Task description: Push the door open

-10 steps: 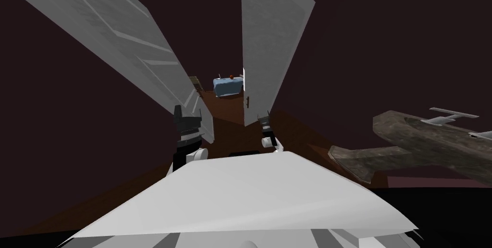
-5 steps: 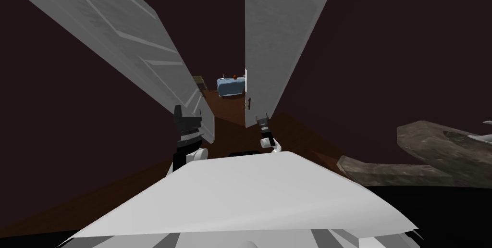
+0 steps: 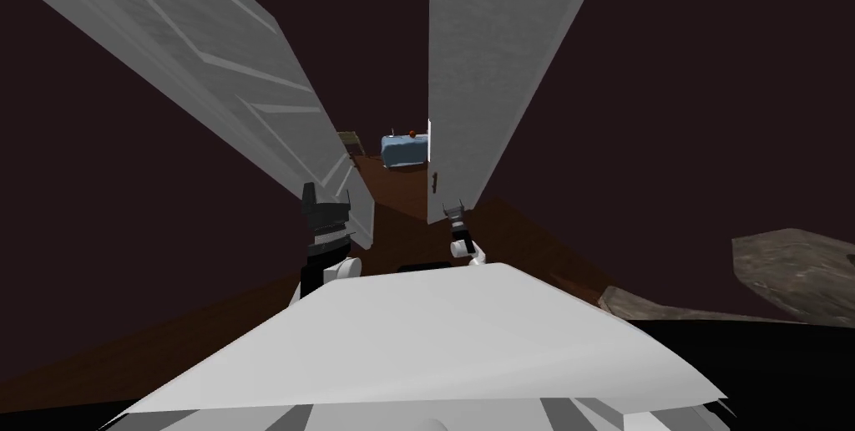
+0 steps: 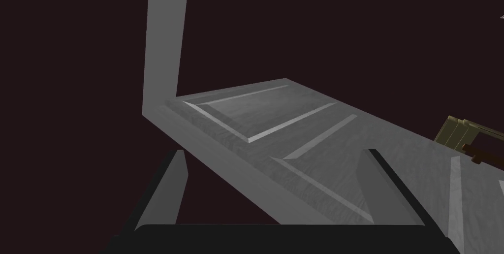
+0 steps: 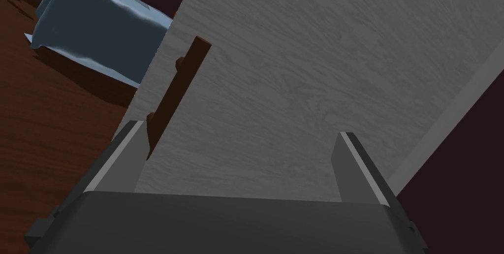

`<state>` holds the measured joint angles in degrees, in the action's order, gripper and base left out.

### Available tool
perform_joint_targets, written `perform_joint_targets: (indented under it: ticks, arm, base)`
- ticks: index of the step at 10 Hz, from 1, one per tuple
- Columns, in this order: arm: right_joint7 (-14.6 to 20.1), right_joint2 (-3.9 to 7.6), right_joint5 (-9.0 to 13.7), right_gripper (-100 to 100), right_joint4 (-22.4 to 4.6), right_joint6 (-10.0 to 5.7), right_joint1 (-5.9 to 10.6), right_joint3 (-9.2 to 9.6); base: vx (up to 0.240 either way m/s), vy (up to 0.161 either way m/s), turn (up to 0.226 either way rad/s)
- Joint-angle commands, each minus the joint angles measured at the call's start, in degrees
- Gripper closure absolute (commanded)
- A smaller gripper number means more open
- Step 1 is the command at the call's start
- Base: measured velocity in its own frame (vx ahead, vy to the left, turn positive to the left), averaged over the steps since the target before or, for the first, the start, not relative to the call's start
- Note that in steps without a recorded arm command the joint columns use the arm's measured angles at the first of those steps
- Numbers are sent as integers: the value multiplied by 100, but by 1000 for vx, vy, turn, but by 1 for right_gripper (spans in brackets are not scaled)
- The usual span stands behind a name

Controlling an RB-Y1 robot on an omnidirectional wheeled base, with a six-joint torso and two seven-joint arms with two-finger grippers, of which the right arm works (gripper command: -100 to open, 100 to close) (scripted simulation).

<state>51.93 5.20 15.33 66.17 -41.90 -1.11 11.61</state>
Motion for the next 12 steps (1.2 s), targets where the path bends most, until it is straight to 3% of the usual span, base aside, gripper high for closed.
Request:
perform_joint_targets:
  ticks: [1,12]
  arm:
    - [144,-21,59,-100,-217,-48,81,39]
    - [987,-204,429,-100,-1506,-313,574,259]
  base:
    - [73,-72,109]
    - [71,-71,88]
